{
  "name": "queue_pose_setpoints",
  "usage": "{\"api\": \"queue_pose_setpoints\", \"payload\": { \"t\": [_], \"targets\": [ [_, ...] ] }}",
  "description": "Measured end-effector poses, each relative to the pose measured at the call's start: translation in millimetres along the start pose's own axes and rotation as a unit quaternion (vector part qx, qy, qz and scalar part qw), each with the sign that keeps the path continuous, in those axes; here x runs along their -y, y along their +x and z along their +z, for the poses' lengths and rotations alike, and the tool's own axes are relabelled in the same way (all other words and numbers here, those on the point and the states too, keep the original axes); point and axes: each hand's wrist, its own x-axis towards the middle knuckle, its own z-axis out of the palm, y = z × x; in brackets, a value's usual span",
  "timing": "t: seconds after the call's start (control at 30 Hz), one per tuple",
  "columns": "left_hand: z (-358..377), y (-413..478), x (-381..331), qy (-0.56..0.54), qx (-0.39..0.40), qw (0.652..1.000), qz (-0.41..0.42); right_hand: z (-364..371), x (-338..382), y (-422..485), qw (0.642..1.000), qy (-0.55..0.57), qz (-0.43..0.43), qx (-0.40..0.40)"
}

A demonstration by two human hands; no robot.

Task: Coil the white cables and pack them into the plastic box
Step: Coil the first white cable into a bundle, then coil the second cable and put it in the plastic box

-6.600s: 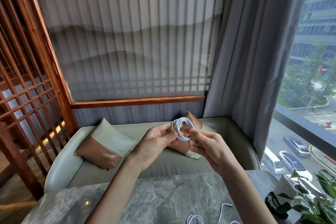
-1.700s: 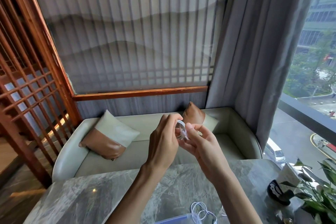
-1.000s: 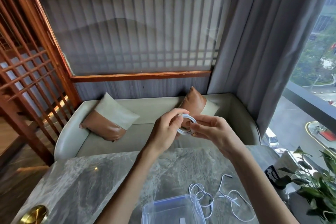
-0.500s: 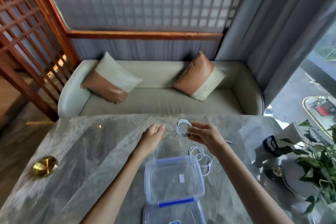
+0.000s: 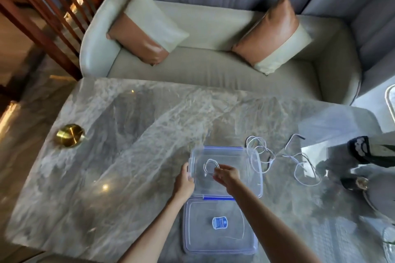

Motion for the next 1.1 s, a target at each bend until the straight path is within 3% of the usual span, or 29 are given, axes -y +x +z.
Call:
{"api": "queue_pose_setpoints", "payload": {
  "t": [0.43,0.67,0.77,0.83,0.9,1.0,1.1],
  "targets": [
    [0.0,17.7,-2.3,-0.005,-0.008,0.999,0.045,31.5,4.0,36.8,1.000,0.011,0.003,-0.022],
    [1.3,12.4,-9.9,0.024,0.009,0.999,0.040,23.4,7.8,26.9,0.999,0.017,-0.006,0.047],
    [5.4,13.3,-29.9,0.101,-0.049,0.994,0.018,0.7,20.3,18.4,0.998,0.014,-0.021,0.065],
    [12.4,20.0,-59.8,0.175,-0.125,0.971,0.107,-33.5,39.2,14.9,0.995,0.014,-0.067,0.068],
    [32.8,33.5,-98.8,0.236,-0.157,0.930,0.232,-84.0,63.3,16.1,0.992,-0.016,-0.123,0.018],
    [83.2,54.8,-168.1,0.290,-0.072,0.889,0.347,-172.1,96.7,34.1,0.974,-0.075,-0.169,-0.130],
    [147.5,71.6,-227.4,0.353,0.035,0.842,0.407,-240.8,118.0,69.4,0.957,-0.103,-0.130,-0.238]
  ]
}}
